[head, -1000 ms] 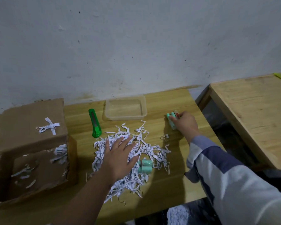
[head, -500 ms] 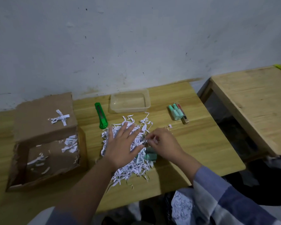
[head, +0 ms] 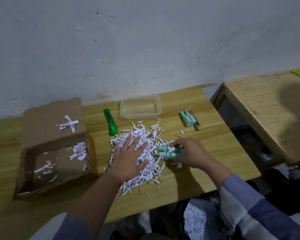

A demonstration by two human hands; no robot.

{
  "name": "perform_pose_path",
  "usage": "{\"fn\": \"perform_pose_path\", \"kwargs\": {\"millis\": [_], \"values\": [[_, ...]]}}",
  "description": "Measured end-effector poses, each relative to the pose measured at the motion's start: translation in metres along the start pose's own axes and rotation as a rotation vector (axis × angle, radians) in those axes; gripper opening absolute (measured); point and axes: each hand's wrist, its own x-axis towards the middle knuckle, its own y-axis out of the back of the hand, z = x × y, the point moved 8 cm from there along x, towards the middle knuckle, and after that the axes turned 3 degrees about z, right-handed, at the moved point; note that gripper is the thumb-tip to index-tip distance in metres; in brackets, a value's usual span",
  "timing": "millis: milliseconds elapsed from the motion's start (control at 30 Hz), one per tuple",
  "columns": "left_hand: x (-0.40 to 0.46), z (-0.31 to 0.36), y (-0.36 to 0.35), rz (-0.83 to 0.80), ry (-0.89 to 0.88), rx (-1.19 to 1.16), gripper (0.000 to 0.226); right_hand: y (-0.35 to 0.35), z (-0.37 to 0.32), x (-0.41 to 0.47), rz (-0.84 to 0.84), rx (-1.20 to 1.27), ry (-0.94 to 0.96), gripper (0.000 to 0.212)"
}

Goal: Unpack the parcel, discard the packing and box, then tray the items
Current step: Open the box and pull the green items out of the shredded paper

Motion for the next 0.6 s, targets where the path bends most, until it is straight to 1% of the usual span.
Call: {"fn": "perform_pose_path", "kwargs": {"millis": [100, 167, 233, 267, 333, 400, 433, 467, 533, 567, 600], "values": [[-0.003, 0.009, 0.015, 0.098, 0.021, -0.111, 0.080, 0.008, 0.005, -0.001, 0.011, 0.310, -0.071, 0.045], [-0.002, 0.027, 0.035, 0.175, -0.013, -0.211, 0.088, 0.006, 0.000, -0.002, -0.009, 0.583, -0.106, 0.042], [0.005, 0.045, 0.050, 0.156, -0.011, -0.393, 0.098, 0.002, -0.008, -0.002, -0.036, 0.821, -0.134, 0.044], [0.008, 0.050, 0.055, 0.128, 0.020, -0.524, 0.100, 0.001, -0.010, -0.001, -0.031, 0.874, -0.133, 0.046], [0.015, 0.050, 0.060, 0.145, 0.069, -0.750, 0.098, 0.003, -0.015, 0.003, 0.015, 0.880, -0.113, 0.045], [0.018, 0.047, 0.060, 0.169, 0.082, -0.824, 0.090, 0.007, -0.016, 0.007, 0.051, 0.819, -0.093, 0.045], [0.018, 0.043, 0.059, 0.176, 0.094, -0.833, 0.080, 0.008, -0.017, 0.008, 0.058, 0.779, -0.085, 0.044], [0.018, 0.039, 0.059, 0.186, 0.112, -0.839, 0.065, 0.009, -0.016, 0.010, 0.060, 0.736, -0.080, 0.045], [0.017, 0.029, 0.062, 0.247, 0.143, -0.844, 0.026, 0.010, -0.011, 0.013, 0.063, 0.658, -0.073, 0.046], [0.015, 0.024, 0.065, 0.284, 0.154, -0.858, 0.014, 0.009, -0.009, 0.014, 0.068, 0.628, -0.068, 0.046], [0.014, 0.020, 0.067, 0.325, 0.168, -0.868, 0.016, 0.009, -0.007, 0.014, 0.074, 0.602, -0.065, 0.046]]}}
